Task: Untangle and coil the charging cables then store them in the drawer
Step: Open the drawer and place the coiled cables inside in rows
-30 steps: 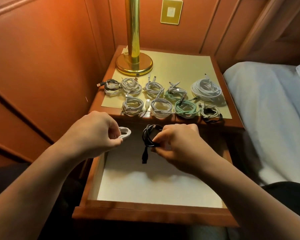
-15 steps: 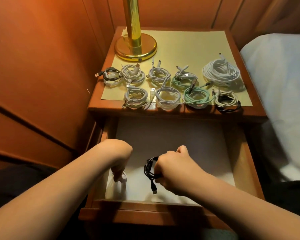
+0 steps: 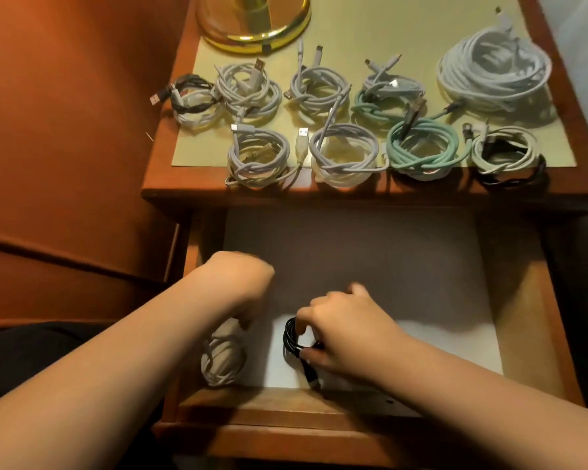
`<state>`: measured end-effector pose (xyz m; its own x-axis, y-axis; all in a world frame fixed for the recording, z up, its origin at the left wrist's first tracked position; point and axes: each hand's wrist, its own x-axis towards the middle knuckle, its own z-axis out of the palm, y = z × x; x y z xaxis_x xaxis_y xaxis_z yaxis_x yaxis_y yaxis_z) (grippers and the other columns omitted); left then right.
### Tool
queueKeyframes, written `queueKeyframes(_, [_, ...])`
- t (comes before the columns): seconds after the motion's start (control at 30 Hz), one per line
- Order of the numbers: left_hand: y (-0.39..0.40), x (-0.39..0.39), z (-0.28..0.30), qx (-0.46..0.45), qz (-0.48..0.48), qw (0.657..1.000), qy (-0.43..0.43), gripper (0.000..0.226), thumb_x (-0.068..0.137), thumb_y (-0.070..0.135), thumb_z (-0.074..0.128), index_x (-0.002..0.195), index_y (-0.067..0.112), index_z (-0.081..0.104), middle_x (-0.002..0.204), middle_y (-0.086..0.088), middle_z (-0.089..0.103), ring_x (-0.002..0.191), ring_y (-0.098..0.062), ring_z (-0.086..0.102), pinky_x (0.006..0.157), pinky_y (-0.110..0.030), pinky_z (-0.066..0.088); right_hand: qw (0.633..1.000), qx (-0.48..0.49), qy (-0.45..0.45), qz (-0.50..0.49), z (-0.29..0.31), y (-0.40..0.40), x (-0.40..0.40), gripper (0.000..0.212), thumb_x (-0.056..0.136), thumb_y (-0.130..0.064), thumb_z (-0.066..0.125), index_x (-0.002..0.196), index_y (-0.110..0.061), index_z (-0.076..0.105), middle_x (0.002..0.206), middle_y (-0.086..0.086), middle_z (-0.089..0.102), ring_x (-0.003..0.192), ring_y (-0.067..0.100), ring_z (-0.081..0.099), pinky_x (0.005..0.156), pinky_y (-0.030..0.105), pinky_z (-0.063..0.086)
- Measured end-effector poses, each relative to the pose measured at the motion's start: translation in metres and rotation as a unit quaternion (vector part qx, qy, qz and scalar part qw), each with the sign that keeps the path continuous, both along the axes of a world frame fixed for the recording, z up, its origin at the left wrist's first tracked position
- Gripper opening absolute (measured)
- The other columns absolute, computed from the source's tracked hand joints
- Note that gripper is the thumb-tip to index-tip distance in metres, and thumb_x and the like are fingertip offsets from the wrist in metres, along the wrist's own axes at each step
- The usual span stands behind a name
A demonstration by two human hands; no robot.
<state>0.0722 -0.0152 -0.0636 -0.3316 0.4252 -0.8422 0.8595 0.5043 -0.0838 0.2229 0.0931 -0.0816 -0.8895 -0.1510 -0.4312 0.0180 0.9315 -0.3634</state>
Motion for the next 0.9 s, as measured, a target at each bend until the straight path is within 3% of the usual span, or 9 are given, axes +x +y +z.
queueKeyframes(0.17, [-0.013,-0.002,0.001,0.049,0.014,0.999,0.0,0.022,0.08,0.021,0.071,0.101,0.022,0.075,0.084,0.004,0.059,0.094,-0.025,0.066,0.08,-0.039,0.059,0.996,-0.017,0.007,-0.085,-0.001,0.017,0.005,0.031,0.097,-0.051,0.054,0.122,-0.033,0.053,0.112,-0.009,0.065,0.112,0.017,0.063,0.094,0.038,0.043])
queueKeyframes(0.27, [-0.02,0.008,-0.003,0.054,0.019,0.998,0.01,0.02,0.081,0.017,0.068,0.101,0.02,0.072,0.085,0.003,0.058,0.092,-0.027,0.066,0.073,-0.036,0.054,0.996,-0.003,0.013,-0.086,-0.006,0.01,0.006,0.034,0.096,-0.049,0.055,0.126,-0.033,0.055,0.112,-0.008,0.064,0.111,0.02,0.064,0.087,0.037,0.047])
queueKeyframes(0.37, [-0.02,0.01,-0.003,0.039,0.023,0.999,0.017,0.019,0.079,0.018,0.073,0.097,0.019,0.076,0.083,0.003,0.066,0.081,-0.023,0.066,0.067,-0.034,0.055,0.997,0.01,0.01,-0.077,-0.012,0.005,0.012,0.036,0.096,-0.047,0.057,0.13,-0.035,0.056,0.113,-0.007,0.063,0.111,0.021,0.063,0.083,0.037,0.049])
queueKeyframes(0.5, [-0.018,0.018,-0.005,-0.007,0.028,0.999,0.024,0.007,0.079,0.013,0.078,0.082,0.016,0.072,0.067,0.001,0.057,0.057,-0.017,0.055,0.061,-0.031,0.052,0.994,-0.014,-0.003,-0.107,-0.017,0.005,0.013,0.034,0.094,-0.04,0.064,0.127,-0.033,0.062,0.111,-0.005,0.07,0.108,0.025,0.065,0.083,0.04,0.056])
queueKeyframes(0.67, [-0.019,0.029,-0.011,-0.042,0.037,0.997,0.06,0.038,0.077,0.027,0.087,0.073,0.021,0.05,0.077,0.003,0.05,0.086,-0.025,0.059,0.076,-0.036,0.054,0.994,0.0,0.01,-0.106,-0.022,-0.003,0.008,0.03,0.089,-0.039,0.069,0.118,-0.034,0.066,0.104,-0.007,0.073,0.103,0.024,0.067,0.077,0.038,0.055])
queueKeyframes(0.8, [-0.019,0.023,-0.012,-0.109,0.065,0.991,0.052,0.027,0.082,0.032,0.085,0.083,0.017,0.063,0.081,0.002,0.059,0.093,-0.024,0.064,0.086,-0.037,0.057,0.995,-0.018,-0.022,-0.097,-0.028,-0.014,0.008,0.018,0.088,-0.044,0.072,0.102,-0.033,0.068,0.097,-0.01,0.075,0.1,0.021,0.068,0.077,0.036,0.056])
queueKeyframes(0.9, [-0.016,0.023,-0.018,-0.137,0.062,0.988,0.04,0.022,0.085,0.032,0.083,0.095,0.02,0.068,0.084,0.003,0.06,0.095,-0.022,0.065,0.088,-0.035,0.056,0.993,-0.048,-0.038,-0.097,-0.032,-0.019,0.01,0.024,0.087,-0.047,0.073,0.105,-0.034,0.065,0.1,-0.011,0.075,0.101,0.02,0.067,0.079,0.036,0.056])
